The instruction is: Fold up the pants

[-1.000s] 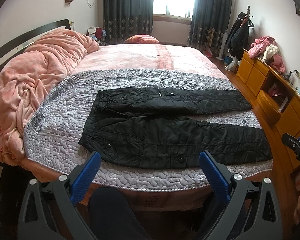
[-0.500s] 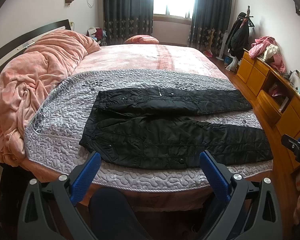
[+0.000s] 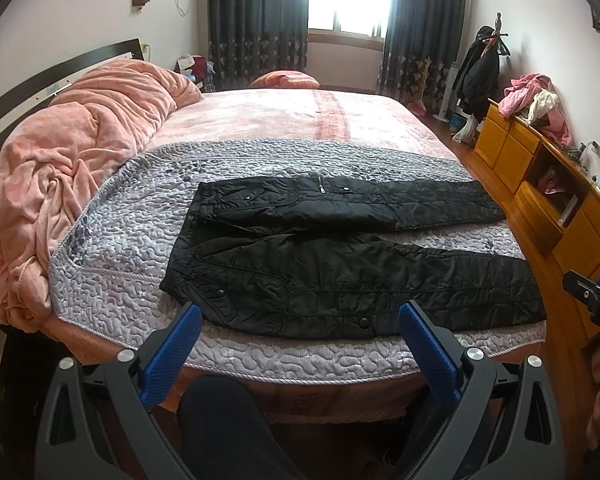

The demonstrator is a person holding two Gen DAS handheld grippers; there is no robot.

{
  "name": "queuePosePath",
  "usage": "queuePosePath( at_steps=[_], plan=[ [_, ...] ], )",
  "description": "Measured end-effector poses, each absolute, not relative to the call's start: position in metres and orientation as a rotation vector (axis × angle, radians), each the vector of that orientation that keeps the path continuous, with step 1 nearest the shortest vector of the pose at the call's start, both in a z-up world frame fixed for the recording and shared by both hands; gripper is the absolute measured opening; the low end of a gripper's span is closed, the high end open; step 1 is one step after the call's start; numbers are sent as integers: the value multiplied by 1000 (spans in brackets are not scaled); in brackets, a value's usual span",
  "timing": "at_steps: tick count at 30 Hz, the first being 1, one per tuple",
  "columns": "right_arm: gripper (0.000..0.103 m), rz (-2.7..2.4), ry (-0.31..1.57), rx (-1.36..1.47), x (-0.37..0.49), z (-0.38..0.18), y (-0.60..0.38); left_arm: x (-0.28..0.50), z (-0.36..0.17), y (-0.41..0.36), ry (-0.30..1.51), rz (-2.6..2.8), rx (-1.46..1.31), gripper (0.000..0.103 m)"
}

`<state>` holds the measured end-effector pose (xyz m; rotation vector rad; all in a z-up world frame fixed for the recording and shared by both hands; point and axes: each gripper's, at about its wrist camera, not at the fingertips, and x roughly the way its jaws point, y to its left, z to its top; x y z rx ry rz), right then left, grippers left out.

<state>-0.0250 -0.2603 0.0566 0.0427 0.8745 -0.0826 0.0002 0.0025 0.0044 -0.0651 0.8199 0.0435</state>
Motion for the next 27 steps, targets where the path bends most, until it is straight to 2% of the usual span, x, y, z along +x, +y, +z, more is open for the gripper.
queuePosePath(
  at_steps=[27],
  plan=[
    [101, -84, 894, 39, -24, 47, -265, 4, -5, 11, 838, 45, -75, 99]
  ],
)
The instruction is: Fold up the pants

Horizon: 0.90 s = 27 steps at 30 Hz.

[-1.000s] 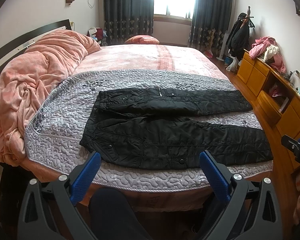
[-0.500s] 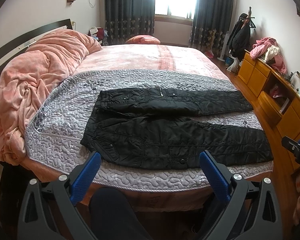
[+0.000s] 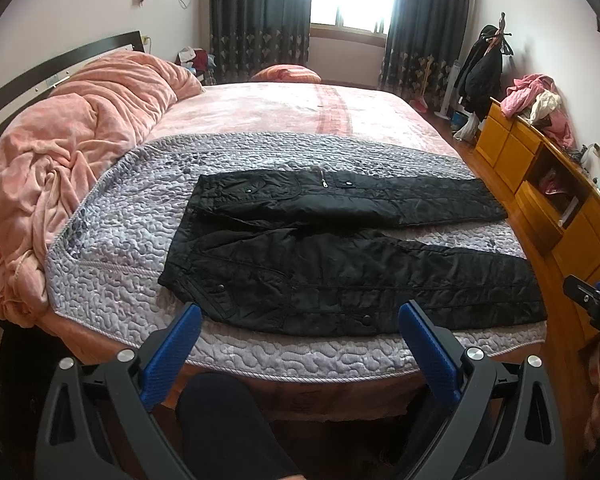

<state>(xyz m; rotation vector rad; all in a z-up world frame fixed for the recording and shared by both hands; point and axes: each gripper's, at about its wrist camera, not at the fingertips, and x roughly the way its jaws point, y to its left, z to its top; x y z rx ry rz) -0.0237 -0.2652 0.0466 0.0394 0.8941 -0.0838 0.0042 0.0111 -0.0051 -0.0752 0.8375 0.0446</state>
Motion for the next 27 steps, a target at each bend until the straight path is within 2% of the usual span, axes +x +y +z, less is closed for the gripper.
queuePosePath(
  at_steps=[3, 6, 7, 10, 11, 12, 13, 14, 16, 17, 18, 22, 23, 24, 26, 27],
  plan=[
    [101, -79, 873, 28, -19, 42, -267, 15, -21, 17, 863, 34, -45, 99],
    [101, -81, 794, 10, -15, 32, -275, 36, -60, 38, 964, -18, -25, 98],
    [101, -74, 804, 8, -10, 24, -280, 41, -70, 50, 970, -4, -38, 93],
    [98, 7, 893, 75, 11, -11, -302, 54, -101, 102, 941, 44, -120, 94],
    [89, 20, 903, 102, 15, -20, -310, 64, -117, 129, 963, 64, -186, 95],
    [68, 26, 920, 119, 19, -28, -313, 72, -127, 147, 993, 76, -220, 95],
    [57, 37, 946, 141, 24, -38, -318, 79, -136, 162, 1027, 84, -252, 95],
    [54, 53, 988, 177, 31, -52, -325, 90, -150, 186, 1072, 74, -330, 95],
    [70, 94, 1036, 253, 39, -70, -333, 102, -169, 227, 1094, 91, -484, 95],
    [84, 101, 1048, 310, 43, -80, -340, 108, -179, 249, 1074, 113, -569, 95],
    [90, 101, 1053, 353, 45, -87, -345, 113, -189, 268, 1059, 135, -637, 95],
    [90, 93, 1108, 508, 57, -120, -370, 139, -230, 306, 1065, 126, -811, 91],
    [90, 75, 1129, 553, 61, -128, -377, 143, -240, 311, 1066, 112, -866, 86],
    [90, 65, 1144, 589, 62, -135, -382, 145, -247, 314, 1063, 101, -901, 73],
    [90, 47, 1159, 631, 62, -145, -389, 152, -266, 314, 1087, 85, -960, 65],
    [90, 37, 1165, 640, 60, -148, -393, 155, -273, 314, 1099, 88, -973, 64]
  ],
)
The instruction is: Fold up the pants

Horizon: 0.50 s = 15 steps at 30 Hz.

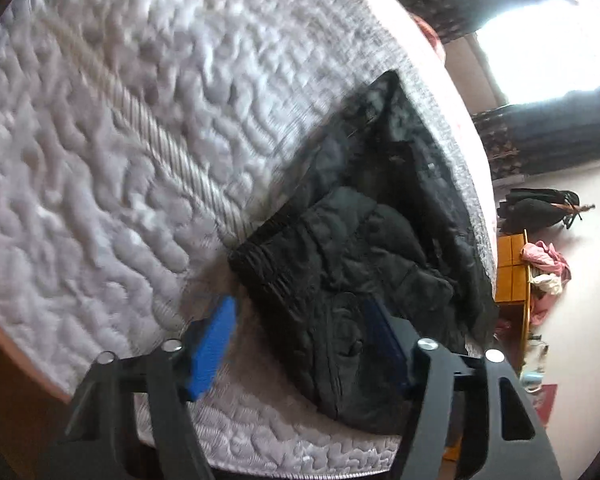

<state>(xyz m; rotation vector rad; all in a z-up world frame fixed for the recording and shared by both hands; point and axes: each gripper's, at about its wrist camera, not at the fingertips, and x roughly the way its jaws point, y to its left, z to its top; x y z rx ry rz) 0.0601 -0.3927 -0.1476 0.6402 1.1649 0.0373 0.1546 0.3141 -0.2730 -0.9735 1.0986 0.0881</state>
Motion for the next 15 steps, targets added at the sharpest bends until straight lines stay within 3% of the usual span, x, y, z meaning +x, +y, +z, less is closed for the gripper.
queuePosePath(
  at_steps=[6, 7, 8, 11, 14, 15],
  plan=[
    [91, 22, 1148, 713, 51, -164, -419, 168, -291, 298, 1141, 67, -952, 63],
    [91, 19, 1138, 731, 51, -166, -427, 169, -291, 294, 1144, 61, -940, 58],
    [91, 2, 1117, 755, 50, -167, -442, 169, -291, 291, 1149, 58, -920, 41],
    [90, -77, 1033, 846, 44, -167, -495, 169, -293, 289, 1140, 61, -891, 36],
    [66, -179, 938, 937, 34, -168, -561, 165, -295, 288, 1118, 61, -911, 33],
    [64, -205, 915, 975, 31, -171, -581, 165, -295, 287, 1113, 64, -914, 33]
  ],
)
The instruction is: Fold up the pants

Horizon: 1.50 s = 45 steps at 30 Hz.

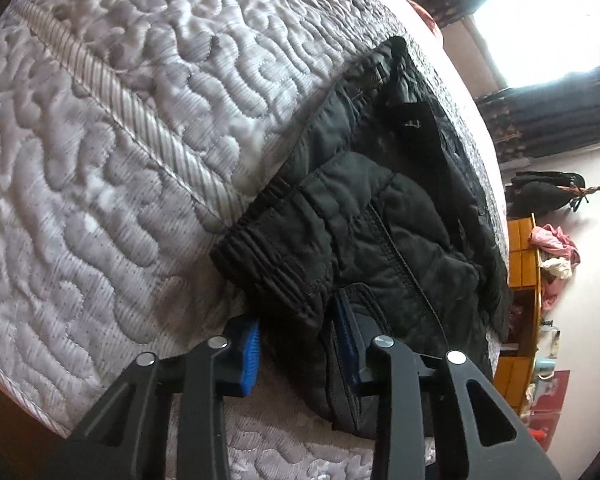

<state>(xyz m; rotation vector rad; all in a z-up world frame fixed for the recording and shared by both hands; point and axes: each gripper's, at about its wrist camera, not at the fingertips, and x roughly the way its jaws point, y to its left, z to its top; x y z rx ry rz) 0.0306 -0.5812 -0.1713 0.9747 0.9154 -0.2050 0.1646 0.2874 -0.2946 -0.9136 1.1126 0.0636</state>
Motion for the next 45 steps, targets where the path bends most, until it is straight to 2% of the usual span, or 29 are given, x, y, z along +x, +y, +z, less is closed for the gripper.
queuePosePath(
  at_steps=[2, 3, 4, 5, 8, 10, 11, 12, 13, 14, 15, 16, 18, 21, 26, 29, 31, 34, 35, 36, 37, 38, 39, 40, 41, 42, 45],
  plan=[
    [64, -261, 880, 1057, 24, -183, -622, 163, -295, 287, 1103, 77, -923, 34],
    [71, -287, 874, 1084, 22, -190, -636, 163, -296, 286, 1100, 93, -926, 42],
    [76, -314, 869, 1109, 19, -196, -647, 162, -297, 286, 1091, 115, -936, 45],
    [78, -332, 861, 1146, 16, -205, -659, 161, -298, 284, 1088, 121, -948, 51],
    [79, -335, 870, 1182, 21, -221, -675, 163, -295, 281, 1087, 139, -949, 56],
    [81, -338, 892, 1185, 25, -234, -677, 165, -294, 280, 1091, 157, -953, 55],
    [81, -336, 899, 1191, 28, -239, -678, 168, -294, 279, 1096, 166, -953, 51],
    [81, -328, 902, 1201, 30, -245, -679, 168, -294, 279, 1105, 180, -957, 38],
    [81, -322, 901, 1205, 31, -249, -680, 167, -295, 281, 1112, 195, -971, 34],
    [76, -321, 903, 1200, 33, -252, -680, 165, -295, 282, 1108, 205, -994, 27],
    [64, -315, 906, 1195, 34, -253, -677, 161, -294, 283, 1103, 213, -1009, 23],
    [58, -311, 918, 1190, 36, -255, -676, 159, -292, 284, 1096, 229, -1022, 21],
    [20, -299, 918, 1176, 36, -250, -670, 154, -285, 289, 1069, 270, -1046, 18],
    [14, -248, 907, 1159, 33, -238, -658, 143, -272, 300, 1028, 306, -1069, 16],
    [14, -166, 957, 1058, 34, -224, -619, 115, -267, 338, 1002, 406, -1093, 16],
    [14, -144, 1038, 983, 41, -237, -597, 102, -276, 358, 1007, 479, -1080, 16],
    [14, -138, 1091, 939, 47, -247, -587, 99, -284, 365, 1021, 501, -1077, 17],
    [31, -169, 1141, 842, 50, -244, -579, 98, -287, 366, 1029, 472, -1048, 19],
    [44, -192, 1142, 807, 49, -235, -579, 95, -286, 361, 1032, 461, -1039, 22],
    [48, -233, 1130, 764, 47, -224, -578, 95, -284, 361, 1035, 448, -1035, 25],
    [49, -284, 1113, 710, 44, -211, -577, 94, -280, 361, 1041, 442, -1031, 26],
    [52, -326, 1076, 644, 42, -193, -577, 92, -275, 363, 1038, 445, -1021, 30],
    [60, -334, 1040, 599, 44, -180, -576, 86, -267, 366, 1026, 458, -988, 41],
    [63, -329, 1014, 560, 46, -168, -569, 80, -261, 368, 1014, 473, -955, 49],
    [68, -301, 1006, 524, 52, -162, -560, 76, -248, 368, 989, 503, -897, 68],
    [70, -241, 1026, 485, 64, -161, -546, 74, -236, 369, 959, 519, -855, 78],
    [70, -148, 1109, 454, 93, -189, -526, 84, -209, 370, 920, 502, -796, 81]
  ],
)
